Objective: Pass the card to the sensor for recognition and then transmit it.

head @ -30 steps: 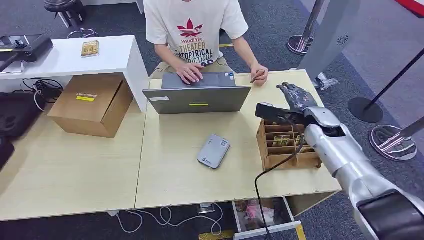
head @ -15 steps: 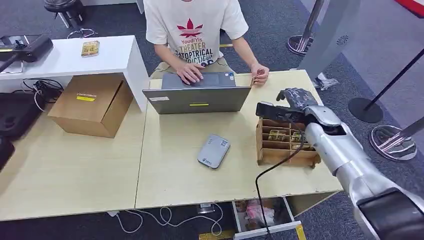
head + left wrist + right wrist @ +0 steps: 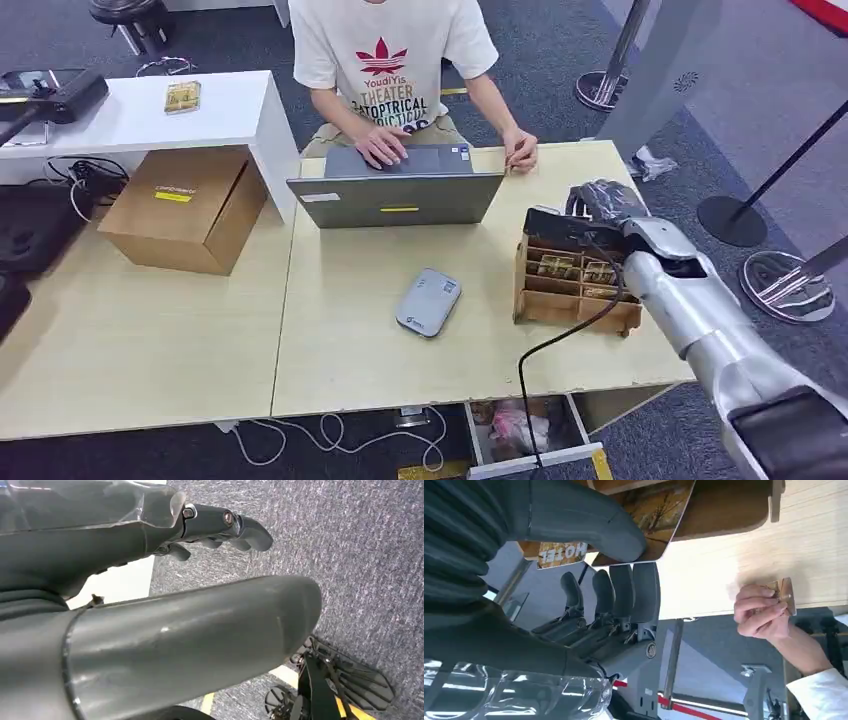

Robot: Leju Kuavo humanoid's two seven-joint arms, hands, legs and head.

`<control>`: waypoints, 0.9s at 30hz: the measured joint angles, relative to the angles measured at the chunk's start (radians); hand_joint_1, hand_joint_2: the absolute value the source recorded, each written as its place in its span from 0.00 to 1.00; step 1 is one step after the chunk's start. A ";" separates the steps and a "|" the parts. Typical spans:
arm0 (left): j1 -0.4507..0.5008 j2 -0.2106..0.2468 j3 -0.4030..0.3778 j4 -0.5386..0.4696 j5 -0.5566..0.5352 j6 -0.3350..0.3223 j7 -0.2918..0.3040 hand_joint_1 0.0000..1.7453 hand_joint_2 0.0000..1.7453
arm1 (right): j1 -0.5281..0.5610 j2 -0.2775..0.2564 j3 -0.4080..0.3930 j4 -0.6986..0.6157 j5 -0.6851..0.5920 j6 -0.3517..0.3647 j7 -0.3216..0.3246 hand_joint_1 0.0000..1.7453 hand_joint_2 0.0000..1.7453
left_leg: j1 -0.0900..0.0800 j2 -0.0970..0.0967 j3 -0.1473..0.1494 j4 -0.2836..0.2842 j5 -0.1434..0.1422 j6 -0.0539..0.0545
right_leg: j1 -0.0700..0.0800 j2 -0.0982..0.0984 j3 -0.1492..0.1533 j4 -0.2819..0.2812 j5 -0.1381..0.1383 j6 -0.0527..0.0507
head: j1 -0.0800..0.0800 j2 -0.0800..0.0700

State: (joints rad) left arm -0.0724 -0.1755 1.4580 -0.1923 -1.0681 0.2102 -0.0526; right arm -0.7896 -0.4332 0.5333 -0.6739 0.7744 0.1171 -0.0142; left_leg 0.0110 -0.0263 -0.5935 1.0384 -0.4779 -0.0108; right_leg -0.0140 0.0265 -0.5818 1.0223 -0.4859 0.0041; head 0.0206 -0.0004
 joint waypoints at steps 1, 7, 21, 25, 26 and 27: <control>0.000 0.001 -0.002 0.000 -0.002 -0.001 0.000 0.00 0.00 | 0.007 -0.007 -0.003 -0.009 0.000 0.000 0.001 0.80 1.00 | 0.000 0.000 0.000 0.000 0.000 0.000 | 0.000 0.000 0.000 0.000 0.000 0.000 | 0.000 0.000; 0.000 0.003 -0.013 0.000 -0.008 -0.002 0.000 0.00 0.00 | 0.039 -0.043 -0.025 -0.045 -0.006 0.000 0.003 0.80 1.00 | 0.000 0.000 0.000 0.001 0.000 0.000 | 0.000 0.000 0.000 0.000 0.000 0.000 | 0.000 0.000; -0.001 0.003 -0.023 0.000 -0.012 -0.005 0.002 0.00 0.00 | 0.054 -0.074 -0.049 -0.087 -0.006 0.003 0.001 0.85 1.00 | 0.000 0.000 0.000 0.001 0.000 0.000 | 0.000 0.000 0.000 0.000 0.000 0.000 | 0.000 0.000; -0.002 0.003 -0.028 0.000 -0.015 -0.005 0.006 0.00 0.00 | 0.049 -0.081 -0.052 -0.107 -0.004 0.011 0.000 0.85 1.00 | 0.000 0.000 0.000 0.000 0.000 0.000 | 0.000 0.000 0.000 0.000 0.000 0.000 | 0.000 0.000; -0.003 0.003 -0.029 0.000 -0.015 -0.005 0.009 0.00 0.00 | 0.044 -0.082 -0.053 -0.110 -0.001 0.015 0.000 0.85 1.00 | 0.000 0.000 0.000 0.000 0.000 0.000 | 0.000 0.000 0.000 0.000 0.000 0.000 | 0.000 0.000; -0.003 0.003 -0.030 0.000 -0.015 -0.005 0.010 0.00 0.00 | 0.037 -0.082 -0.055 -0.113 0.003 0.020 0.000 0.84 1.00 | 0.000 0.000 -0.001 0.000 0.000 0.000 | 0.000 0.000 0.000 0.000 0.000 0.000 | 0.000 0.000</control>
State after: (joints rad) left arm -0.0752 -0.1721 1.4282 -0.1923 -1.0830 0.2052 -0.0431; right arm -0.7525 -0.5150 0.4787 -0.7870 0.7774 0.1373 -0.0137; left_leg 0.0109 -0.0258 -0.5940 1.0389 -0.4779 -0.0108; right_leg -0.0141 0.0267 -0.5818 1.0227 -0.4858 0.0042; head 0.0202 -0.0004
